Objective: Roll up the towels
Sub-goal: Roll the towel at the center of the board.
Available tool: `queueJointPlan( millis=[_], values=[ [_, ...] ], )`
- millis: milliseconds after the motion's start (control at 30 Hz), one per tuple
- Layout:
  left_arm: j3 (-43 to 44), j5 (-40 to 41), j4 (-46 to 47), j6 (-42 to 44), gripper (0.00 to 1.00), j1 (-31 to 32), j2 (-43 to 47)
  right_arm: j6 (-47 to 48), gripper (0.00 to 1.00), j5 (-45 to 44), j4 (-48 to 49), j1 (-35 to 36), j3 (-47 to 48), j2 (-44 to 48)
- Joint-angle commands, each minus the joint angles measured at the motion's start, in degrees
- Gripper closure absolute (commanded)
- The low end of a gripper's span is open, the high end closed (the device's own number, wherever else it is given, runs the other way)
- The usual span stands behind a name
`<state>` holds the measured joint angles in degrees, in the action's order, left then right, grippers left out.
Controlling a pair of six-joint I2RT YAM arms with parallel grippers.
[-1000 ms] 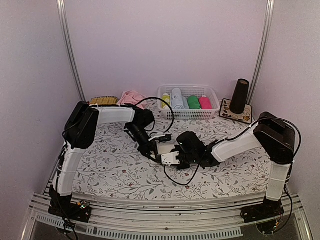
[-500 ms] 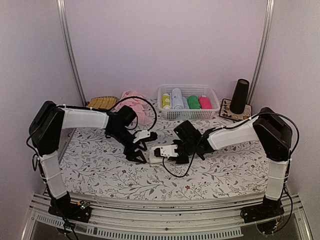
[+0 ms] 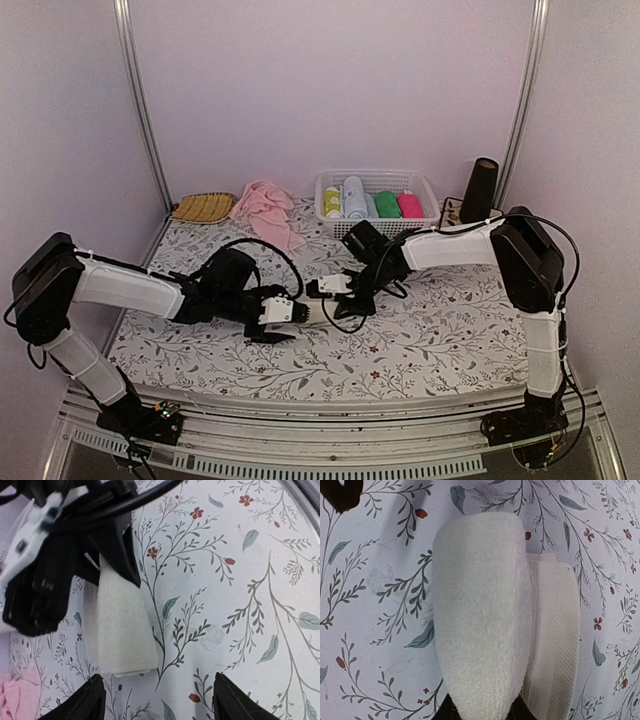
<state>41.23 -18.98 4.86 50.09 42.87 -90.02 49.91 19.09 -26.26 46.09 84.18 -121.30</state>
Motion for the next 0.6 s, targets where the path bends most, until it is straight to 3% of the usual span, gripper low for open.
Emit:
queueJointPlan(
  millis=[0,200,567],
  values=[
    [-2.09,8.84,12.76,4.37,0.26,4.66,-1.98,-0.55,0.85,5.02,-9.97,-0.28,2.97,-4.07],
    [-3.62,18.89,24.07,5.21,0.26,8.51,-5.90,-0.39,0.85,5.78,-13.44,-0.67,6.42,-6.20],
    [0.13,27.60,23.02,6.68,0.34,11.45,-14.03,0.01,0.84,6.48,-14.06,-0.82,6.79,-6.32]
  ],
)
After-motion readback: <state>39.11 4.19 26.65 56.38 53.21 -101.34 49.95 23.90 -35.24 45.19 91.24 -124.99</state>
